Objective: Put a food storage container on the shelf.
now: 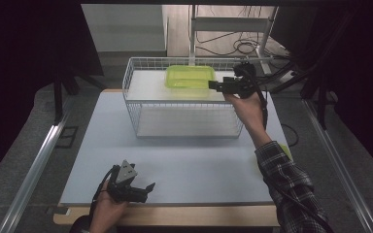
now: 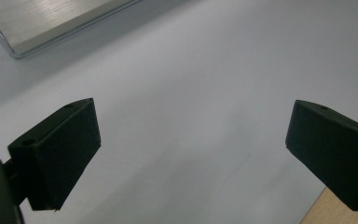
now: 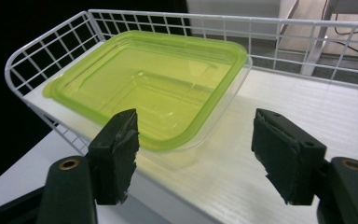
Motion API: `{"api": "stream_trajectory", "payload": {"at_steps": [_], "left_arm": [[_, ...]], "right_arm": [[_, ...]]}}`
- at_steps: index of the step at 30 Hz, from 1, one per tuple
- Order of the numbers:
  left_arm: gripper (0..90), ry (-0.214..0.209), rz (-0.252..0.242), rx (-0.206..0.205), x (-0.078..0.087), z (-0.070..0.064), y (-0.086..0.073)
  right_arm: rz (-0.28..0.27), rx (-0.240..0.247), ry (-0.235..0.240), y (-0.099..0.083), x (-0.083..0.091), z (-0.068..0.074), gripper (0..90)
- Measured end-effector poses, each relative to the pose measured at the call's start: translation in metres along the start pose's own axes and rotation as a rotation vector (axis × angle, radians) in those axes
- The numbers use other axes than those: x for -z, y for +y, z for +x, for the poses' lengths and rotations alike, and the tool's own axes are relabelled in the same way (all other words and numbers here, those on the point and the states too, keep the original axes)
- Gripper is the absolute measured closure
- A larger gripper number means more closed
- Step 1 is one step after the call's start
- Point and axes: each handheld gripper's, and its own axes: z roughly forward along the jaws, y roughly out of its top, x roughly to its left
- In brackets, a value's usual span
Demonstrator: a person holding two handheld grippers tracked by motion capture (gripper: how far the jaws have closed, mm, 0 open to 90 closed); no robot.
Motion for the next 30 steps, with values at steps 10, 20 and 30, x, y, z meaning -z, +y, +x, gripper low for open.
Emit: {"api": "stream_trajectory", "payload": {"at_steps": [10,20,30], "left_arm": [[3.0,-0.002,-0.002,0.020,0.000,0.001,0.000],[3.0,-0.006,0.006,0.011,-0.002,0.001,0.000],[3.4,-0.011,0.010,0.006,-0.003,-0.001,0.000]], "right_arm": [[-0.012,0.049,0.050,-0.016,0.015,0.011,26.5],[0.010,0.130,0.084,-0.040,0.032,0.027,20.6],[0.046,0.194,0.110,-0.071,0.047,0.036,15.1]]}}
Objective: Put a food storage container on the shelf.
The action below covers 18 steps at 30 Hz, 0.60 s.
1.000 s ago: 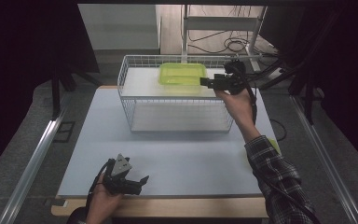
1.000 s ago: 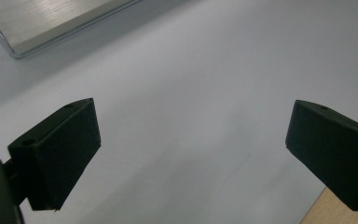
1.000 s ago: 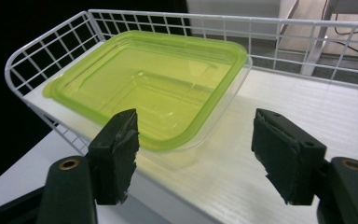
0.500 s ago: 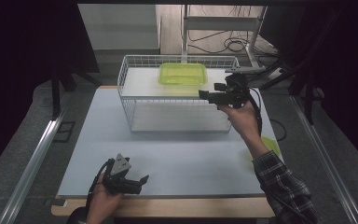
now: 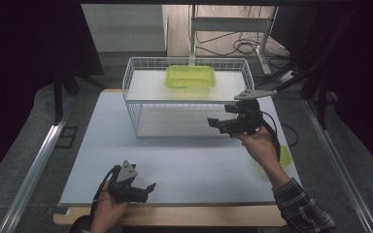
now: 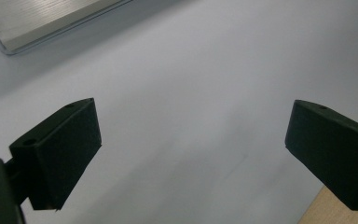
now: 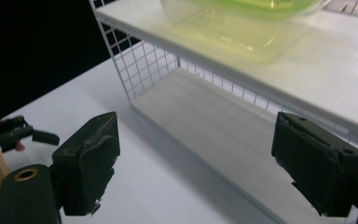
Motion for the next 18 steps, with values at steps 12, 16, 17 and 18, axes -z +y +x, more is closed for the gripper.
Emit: {"api": "stream_trajectory", "payload": {"at_steps": [12,16,17,18], "left_arm": [[4.5,-0.026,0.004,0.016,0.000,0.002,0.000],[4.6,-0.027,0.014,0.015,0.000,0.001,0.000],[4.6,-0.027,0.015,0.014,0.000,0.001,0.000],[4.6,-0.027,0.015,0.014,0.000,0.001,0.000]], "right_arm": [[0.024,0.051,0.005,-0.041,0.004,0.002,7.7],[0.020,0.041,0.002,-0.061,0.006,0.002,6.4],[0.019,0.040,0.000,-0.065,0.006,0.001,6.2],[0.019,0.040,0.000,-0.065,0.006,0.001,6.2]]}}
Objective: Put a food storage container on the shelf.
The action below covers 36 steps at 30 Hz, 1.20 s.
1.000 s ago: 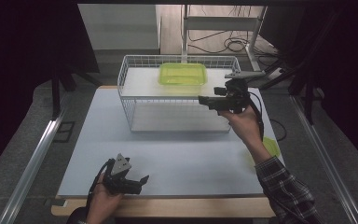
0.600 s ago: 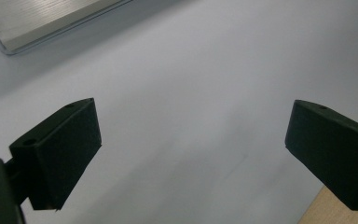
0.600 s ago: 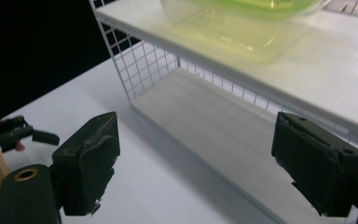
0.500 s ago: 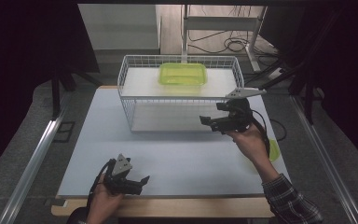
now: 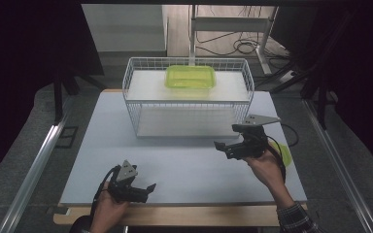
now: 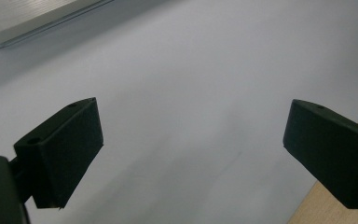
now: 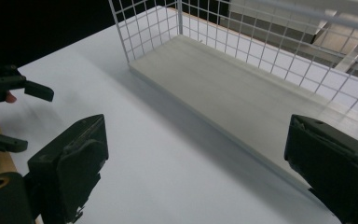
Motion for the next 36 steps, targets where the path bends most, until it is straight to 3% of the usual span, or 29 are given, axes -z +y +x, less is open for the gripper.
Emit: {"api": "stream_trajectory", "payload": {"at_steps": [12,23,28,36], "left_arm": [[3.6,-0.006,-0.001,-0.003,0.000,0.001,0.000],[3.2,-0.017,-0.001,-0.027,-0.002,0.000,0.000],[3.2,-0.011,0.006,-0.050,-0.003,-0.002,0.000],[3.2,-0.010,0.003,-0.047,-0.002,-0.002,0.000]], "right_arm": [[-0.019,-0.010,-0.009,-0.045,0.003,0.002,4.2],[0.005,-0.021,-0.063,-0.088,0.006,0.004,3.8],[0.028,-0.028,-0.075,-0.101,0.006,0.004,3.8],[0.075,-0.058,-0.091,-0.111,0.001,0.003,3.8]]}}
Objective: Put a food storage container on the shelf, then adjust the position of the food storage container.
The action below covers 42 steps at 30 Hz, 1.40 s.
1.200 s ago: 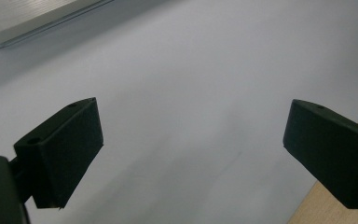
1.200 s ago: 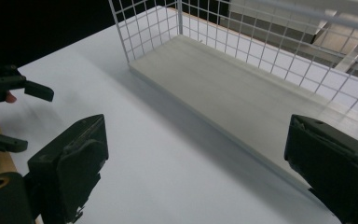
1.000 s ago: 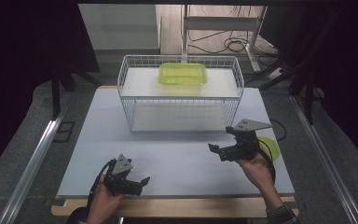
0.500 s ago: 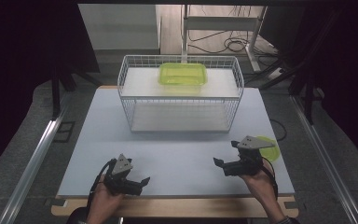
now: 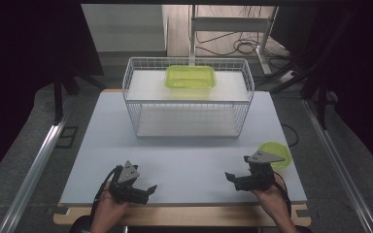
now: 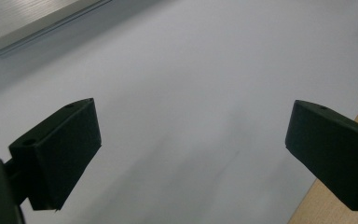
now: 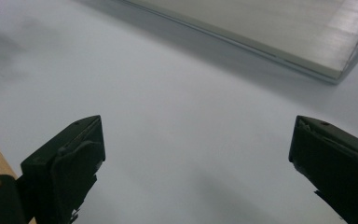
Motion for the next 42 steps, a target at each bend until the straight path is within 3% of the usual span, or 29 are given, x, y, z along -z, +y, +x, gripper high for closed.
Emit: {"api": "stream_trajectory", "payload": {"at_steps": [6,8,11,12,13,16,19,20,21,23,35,42], "left_arm": [[3.2,-0.003,0.002,-0.003,-0.001,0.000,0.000],[3.2,-0.002,0.003,-0.004,-0.001,0.000,0.000],[3.2,-0.002,0.004,-0.005,-0.001,-0.001,0.000],[3.2,-0.002,0.004,-0.005,-0.001,-0.001,0.000],[3.2,0.000,0.005,-0.007,-0.001,-0.001,0.000],[3.2,0.000,0.006,-0.007,-0.001,-0.001,0.000],[3.2,0.003,0.011,-0.009,-0.001,-0.001,0.000],[3.2,0.003,0.011,-0.009,-0.001,-0.001,0.000],[3.2,0.002,0.013,-0.008,-0.002,-0.001,0.000],[3.2,0.004,0.015,-0.010,-0.002,-0.002,0.000],[3.2,0.011,0.027,-0.020,-0.003,-0.002,0.000],[3.2,0.011,0.031,-0.018,-0.004,-0.003,0.000]], "right_arm": [[-0.014,-0.048,0.003,0.002,0.002,-0.003,2.3],[-0.005,-0.070,-0.012,0.004,0.004,-0.005,6.3],[-0.016,-0.068,-0.048,0.007,0.010,-0.008,24.8],[-0.016,-0.068,-0.048,0.007,0.010,-0.008,24.8],[-0.030,-0.077,-0.069,0.010,0.017,-0.013,40.5],[-0.040,-0.069,-0.111,0.012,0.029,-0.025,60.1],[-0.021,-0.077,-0.159,0.010,0.039,-0.038,74.2],[-0.021,-0.077,-0.159,0.010,0.039,-0.038,74.2],[-0.019,-0.086,-0.177,0.008,0.045,-0.048,81.7],[-0.013,-0.098,-0.205,0.005,0.051,-0.057,87.6],[-0.027,-0.191,-0.355,-0.011,0.076,-0.103,89.3],[-0.011,-0.216,-0.414,-0.019,0.076,-0.125,89.3]]}}
